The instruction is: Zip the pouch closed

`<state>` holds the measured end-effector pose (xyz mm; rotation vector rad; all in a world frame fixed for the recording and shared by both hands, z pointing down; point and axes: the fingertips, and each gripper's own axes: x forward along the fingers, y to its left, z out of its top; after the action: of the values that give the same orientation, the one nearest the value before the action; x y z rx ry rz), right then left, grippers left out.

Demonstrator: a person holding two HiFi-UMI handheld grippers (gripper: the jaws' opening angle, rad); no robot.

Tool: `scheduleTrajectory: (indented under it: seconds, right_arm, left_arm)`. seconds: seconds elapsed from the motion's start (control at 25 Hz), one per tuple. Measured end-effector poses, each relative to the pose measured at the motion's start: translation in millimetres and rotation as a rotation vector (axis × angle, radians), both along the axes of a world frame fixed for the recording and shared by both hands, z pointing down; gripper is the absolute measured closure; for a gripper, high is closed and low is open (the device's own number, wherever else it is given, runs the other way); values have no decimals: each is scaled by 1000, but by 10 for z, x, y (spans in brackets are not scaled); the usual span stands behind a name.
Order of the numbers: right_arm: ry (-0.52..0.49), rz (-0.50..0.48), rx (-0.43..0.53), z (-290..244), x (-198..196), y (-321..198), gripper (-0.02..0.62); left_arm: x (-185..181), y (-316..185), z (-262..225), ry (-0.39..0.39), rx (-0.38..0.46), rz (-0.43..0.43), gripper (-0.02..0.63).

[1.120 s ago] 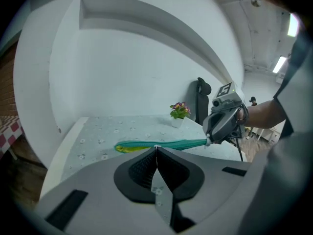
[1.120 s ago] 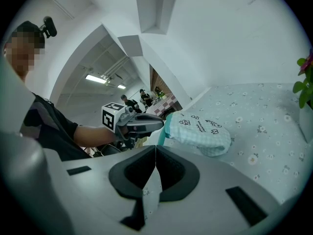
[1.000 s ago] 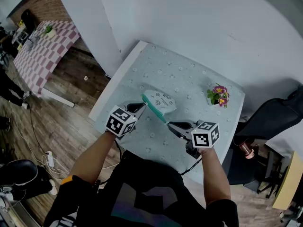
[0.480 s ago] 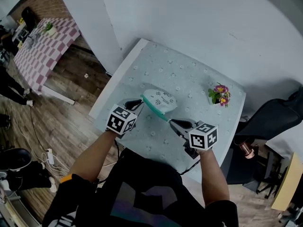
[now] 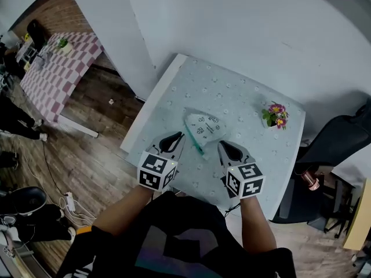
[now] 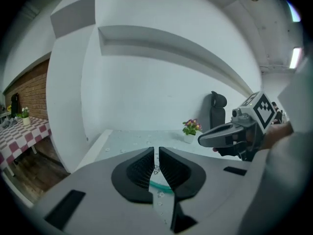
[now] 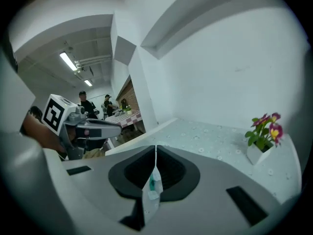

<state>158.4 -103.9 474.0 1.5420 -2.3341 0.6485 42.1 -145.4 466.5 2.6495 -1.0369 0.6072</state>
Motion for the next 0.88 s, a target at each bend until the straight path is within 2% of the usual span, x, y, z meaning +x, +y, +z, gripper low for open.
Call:
scheduleTrajectory:
  seconds: [0.12,0.28,0.48,0.6,0.88]
  right_arm:
    - [49,55,82,-350,-103,63,572]
    - [60,90,175,-817,-329,153,578]
    - [74,132,259,-1154,-529,235,580]
    - [74,166,278,-1200,-585,267,580]
    - [90,189,243,-1041,-723,272,581]
  left_arm:
    - [-30,114,-326,54,46,8,581]
    - [-103,283,-696,118,78,33,586]
    - [-162,436,-935,139,134,63,589]
    - [-211,490,-974,145,153,76,589]
    - [-319,458,-958,150,168,78,591]
